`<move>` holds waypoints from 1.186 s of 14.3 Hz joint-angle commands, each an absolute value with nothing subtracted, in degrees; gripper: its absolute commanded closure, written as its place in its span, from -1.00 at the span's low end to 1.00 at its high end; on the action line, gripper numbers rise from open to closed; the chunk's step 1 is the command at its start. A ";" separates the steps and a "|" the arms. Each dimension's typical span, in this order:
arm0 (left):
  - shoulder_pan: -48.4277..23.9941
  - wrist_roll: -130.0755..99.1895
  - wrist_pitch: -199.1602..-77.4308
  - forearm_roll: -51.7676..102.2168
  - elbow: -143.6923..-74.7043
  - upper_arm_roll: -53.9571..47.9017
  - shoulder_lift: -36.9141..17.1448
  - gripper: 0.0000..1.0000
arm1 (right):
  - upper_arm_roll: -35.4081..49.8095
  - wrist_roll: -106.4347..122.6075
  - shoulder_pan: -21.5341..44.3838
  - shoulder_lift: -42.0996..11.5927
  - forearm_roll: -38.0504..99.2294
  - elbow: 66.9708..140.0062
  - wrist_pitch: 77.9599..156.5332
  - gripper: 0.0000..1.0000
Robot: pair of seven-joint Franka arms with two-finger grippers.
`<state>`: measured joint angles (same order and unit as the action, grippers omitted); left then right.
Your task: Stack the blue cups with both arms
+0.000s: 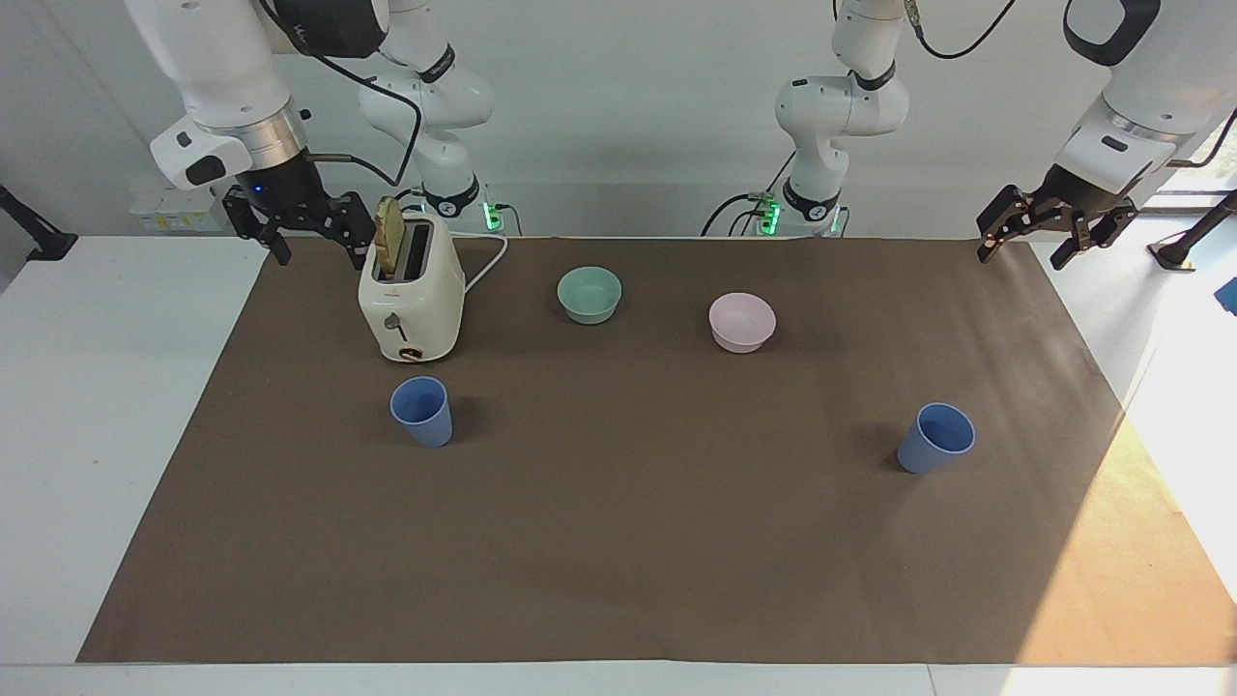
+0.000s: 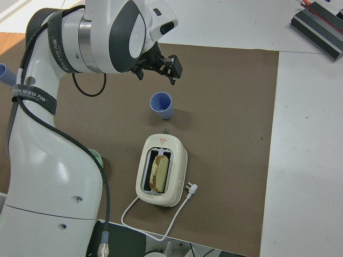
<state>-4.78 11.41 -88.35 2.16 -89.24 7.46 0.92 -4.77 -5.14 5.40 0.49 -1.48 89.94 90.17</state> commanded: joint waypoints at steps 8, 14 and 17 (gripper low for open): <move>-4.39 11.51 -88.86 1.41 -90.44 7.03 2.02 -1.00 | -4.83 -5.01 5.19 1.14 -0.44 90.26 89.91 -1.00; -4.92 11.43 -89.30 1.49 -90.18 6.86 1.85 -1.00 | -4.83 -5.01 5.19 1.14 -0.44 90.26 89.91 -1.00; -4.92 12.13 -91.57 1.58 -90.09 6.86 1.58 -1.00 | -4.83 -5.01 5.19 1.14 -0.44 90.26 89.91 -1.00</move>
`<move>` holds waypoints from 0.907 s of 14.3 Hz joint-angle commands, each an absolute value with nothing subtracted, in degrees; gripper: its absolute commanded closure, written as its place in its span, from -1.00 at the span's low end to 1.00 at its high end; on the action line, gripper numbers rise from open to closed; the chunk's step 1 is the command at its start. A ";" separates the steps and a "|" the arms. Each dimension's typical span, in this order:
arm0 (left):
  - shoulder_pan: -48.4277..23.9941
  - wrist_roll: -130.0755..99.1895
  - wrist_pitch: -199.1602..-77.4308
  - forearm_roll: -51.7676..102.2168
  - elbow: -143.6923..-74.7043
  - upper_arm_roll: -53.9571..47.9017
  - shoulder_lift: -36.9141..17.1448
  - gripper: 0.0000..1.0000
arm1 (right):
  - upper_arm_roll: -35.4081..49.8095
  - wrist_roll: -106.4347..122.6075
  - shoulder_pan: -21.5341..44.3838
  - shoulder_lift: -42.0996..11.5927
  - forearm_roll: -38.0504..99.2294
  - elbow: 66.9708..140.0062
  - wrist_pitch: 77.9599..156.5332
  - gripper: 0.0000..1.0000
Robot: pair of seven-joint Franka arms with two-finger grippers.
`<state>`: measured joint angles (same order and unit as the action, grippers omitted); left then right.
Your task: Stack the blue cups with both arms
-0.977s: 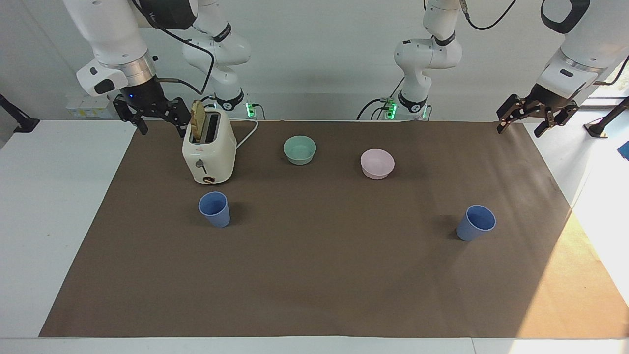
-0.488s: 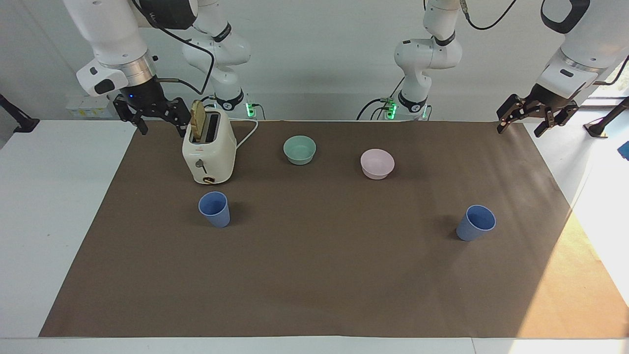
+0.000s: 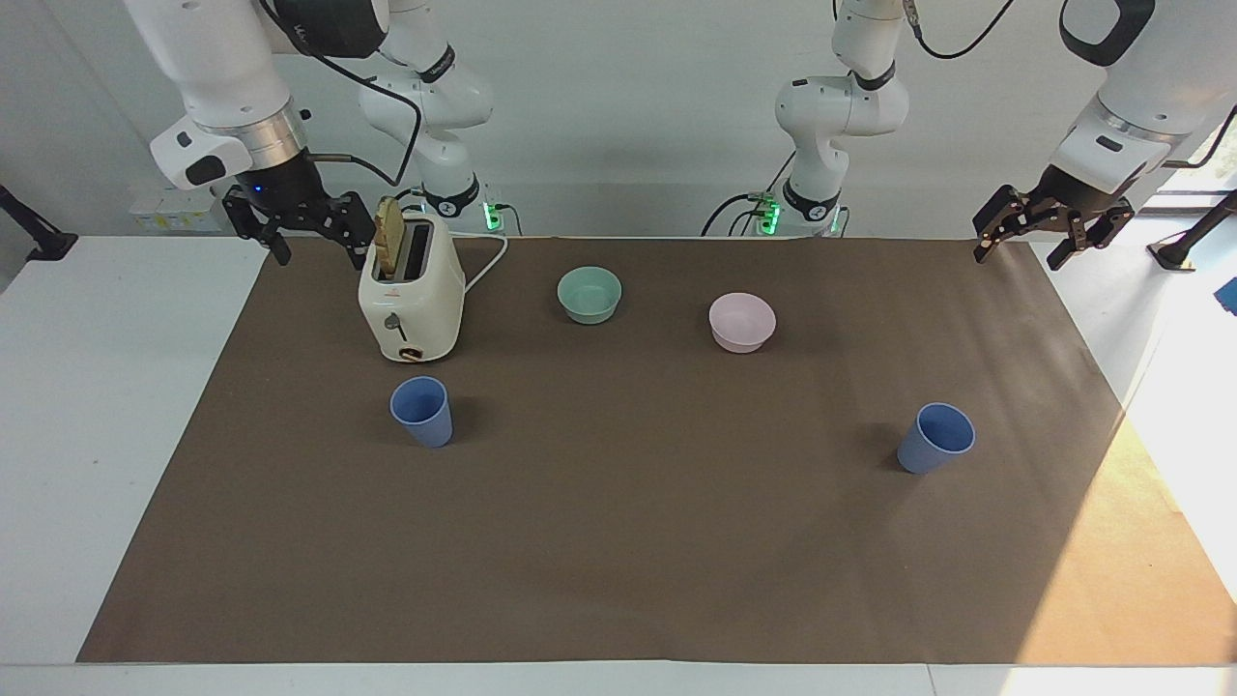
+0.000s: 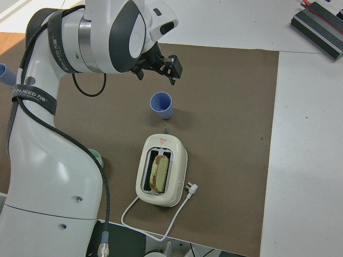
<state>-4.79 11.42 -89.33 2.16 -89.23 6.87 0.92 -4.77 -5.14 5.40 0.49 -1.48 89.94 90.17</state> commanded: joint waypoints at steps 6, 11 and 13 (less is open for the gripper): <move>-4.14 12.39 -95.88 1.58 -86.06 6.77 -4.73 -1.00 | -4.83 -5.01 5.19 1.14 -0.44 90.26 89.91 -1.00; -2.20 14.06 -103.09 1.67 -85.25 6.86 -10.19 -1.00 | -4.83 -5.01 5.19 1.14 -0.44 90.26 89.91 -1.00; -1.85 16.34 -104.93 1.67 -85.25 6.86 -12.21 -1.00 | -4.83 -5.01 5.19 1.14 -0.44 90.26 89.91 -1.00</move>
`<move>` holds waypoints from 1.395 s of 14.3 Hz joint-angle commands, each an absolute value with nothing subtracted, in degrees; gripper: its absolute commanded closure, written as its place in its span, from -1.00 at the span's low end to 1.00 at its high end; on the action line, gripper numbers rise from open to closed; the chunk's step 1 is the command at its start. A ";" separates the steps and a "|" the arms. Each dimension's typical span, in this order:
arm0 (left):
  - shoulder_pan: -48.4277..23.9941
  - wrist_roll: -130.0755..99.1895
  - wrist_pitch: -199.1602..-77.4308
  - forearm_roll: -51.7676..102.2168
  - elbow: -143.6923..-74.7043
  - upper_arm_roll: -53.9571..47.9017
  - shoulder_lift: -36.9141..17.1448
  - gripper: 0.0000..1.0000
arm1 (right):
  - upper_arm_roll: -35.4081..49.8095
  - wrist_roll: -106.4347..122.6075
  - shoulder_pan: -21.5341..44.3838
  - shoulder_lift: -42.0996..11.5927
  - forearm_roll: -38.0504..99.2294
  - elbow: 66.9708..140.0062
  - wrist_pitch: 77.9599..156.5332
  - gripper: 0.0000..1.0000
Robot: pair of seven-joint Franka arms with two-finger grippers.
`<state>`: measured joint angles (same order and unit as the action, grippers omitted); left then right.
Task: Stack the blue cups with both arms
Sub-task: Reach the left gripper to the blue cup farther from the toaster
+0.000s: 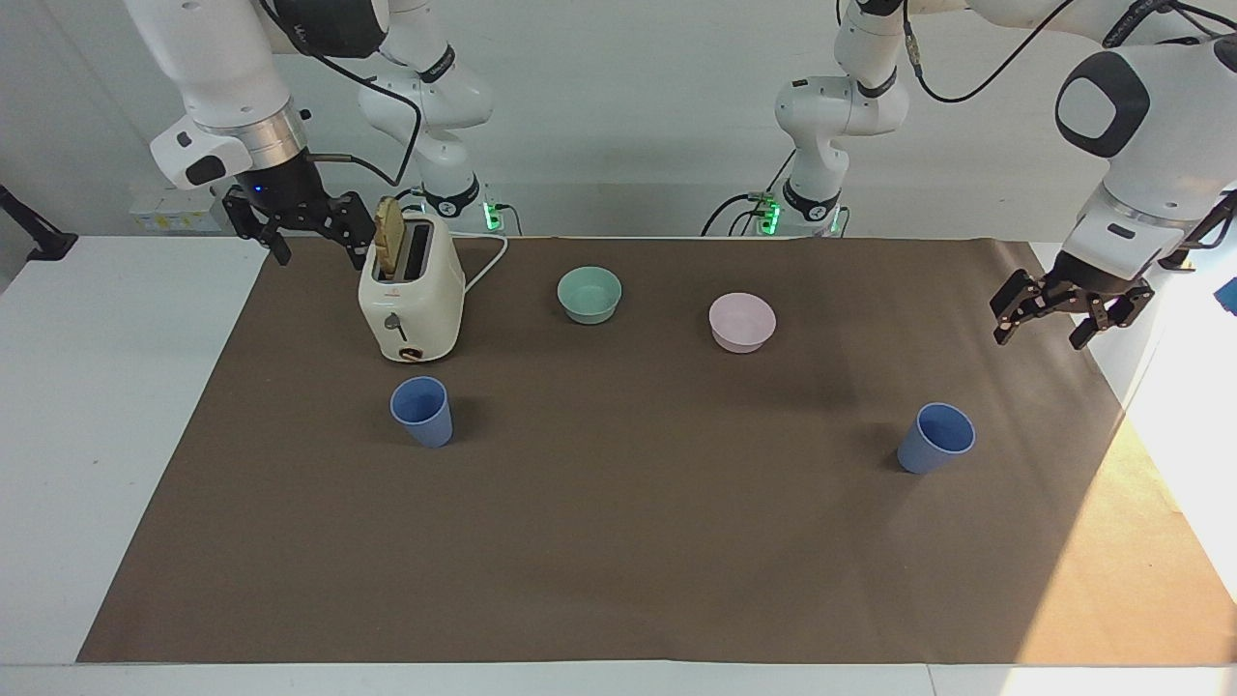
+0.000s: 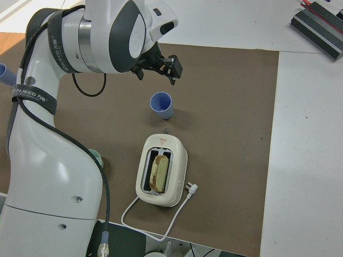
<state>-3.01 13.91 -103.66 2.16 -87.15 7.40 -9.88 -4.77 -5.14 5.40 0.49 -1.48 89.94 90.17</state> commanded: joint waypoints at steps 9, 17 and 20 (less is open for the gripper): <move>-0.97 19.86 -120.12 7.73 -90.33 6.86 -21.00 -1.00 | -4.83 -5.01 5.19 1.14 -0.44 90.26 89.91 -1.00; -1.05 20.65 -125.68 9.66 -100.80 6.77 -19.43 -0.79 | -4.83 -5.01 5.19 1.14 -0.44 90.26 89.91 -1.00; -1.41 20.65 -125.86 9.93 -101.60 6.77 -19.07 -0.62 | -4.83 -5.01 5.19 1.14 -0.44 90.26 89.91 -1.00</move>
<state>-1.75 19.37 -124.30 8.90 -98.39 7.11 -21.56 -4.77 -5.14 5.40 0.49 -1.48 89.94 90.17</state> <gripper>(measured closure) 0.106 0.000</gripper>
